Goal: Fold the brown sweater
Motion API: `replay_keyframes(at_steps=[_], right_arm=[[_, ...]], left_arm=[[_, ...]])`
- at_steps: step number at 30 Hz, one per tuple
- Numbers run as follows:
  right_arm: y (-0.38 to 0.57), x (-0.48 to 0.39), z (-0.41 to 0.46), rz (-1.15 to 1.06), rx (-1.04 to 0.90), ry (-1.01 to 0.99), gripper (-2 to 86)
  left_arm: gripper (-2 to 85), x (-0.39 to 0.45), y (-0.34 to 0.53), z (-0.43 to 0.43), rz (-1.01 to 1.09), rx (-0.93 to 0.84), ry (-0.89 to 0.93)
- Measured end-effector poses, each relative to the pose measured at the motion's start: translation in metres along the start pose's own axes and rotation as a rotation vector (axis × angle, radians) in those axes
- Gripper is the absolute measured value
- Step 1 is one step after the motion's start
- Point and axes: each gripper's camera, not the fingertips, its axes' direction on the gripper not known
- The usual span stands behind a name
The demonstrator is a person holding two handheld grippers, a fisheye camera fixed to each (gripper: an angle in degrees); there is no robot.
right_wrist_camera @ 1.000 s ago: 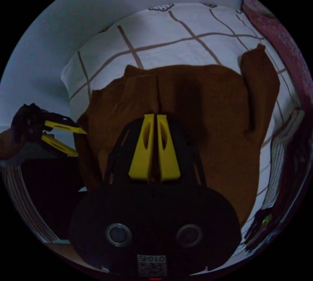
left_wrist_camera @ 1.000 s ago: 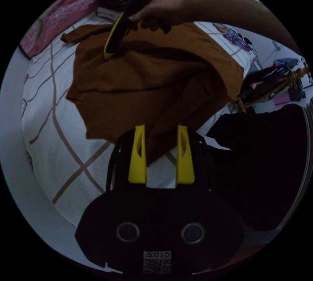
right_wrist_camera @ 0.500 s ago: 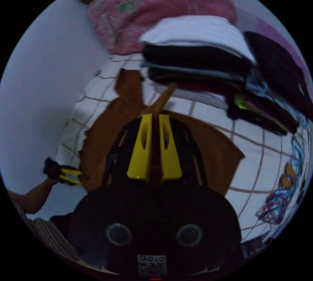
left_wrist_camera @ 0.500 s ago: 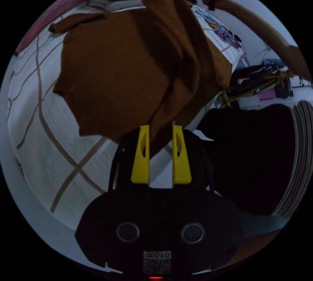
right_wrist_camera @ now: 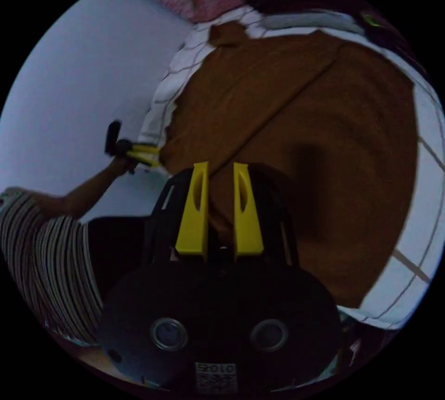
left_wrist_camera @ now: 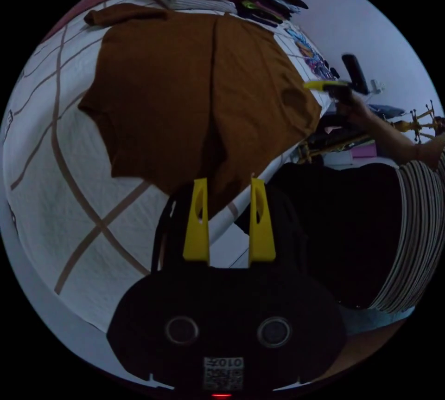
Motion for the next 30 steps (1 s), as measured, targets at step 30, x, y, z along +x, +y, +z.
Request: replay_keyframes(at_steps=[30], right_arm=[[0.103, -0.016, 0.088, -0.199, -0.214, 0.136, 3.9]], left_arm=[[1.0, 0.013, 0.003, 0.033, 0.091, -0.139, 0.123]])
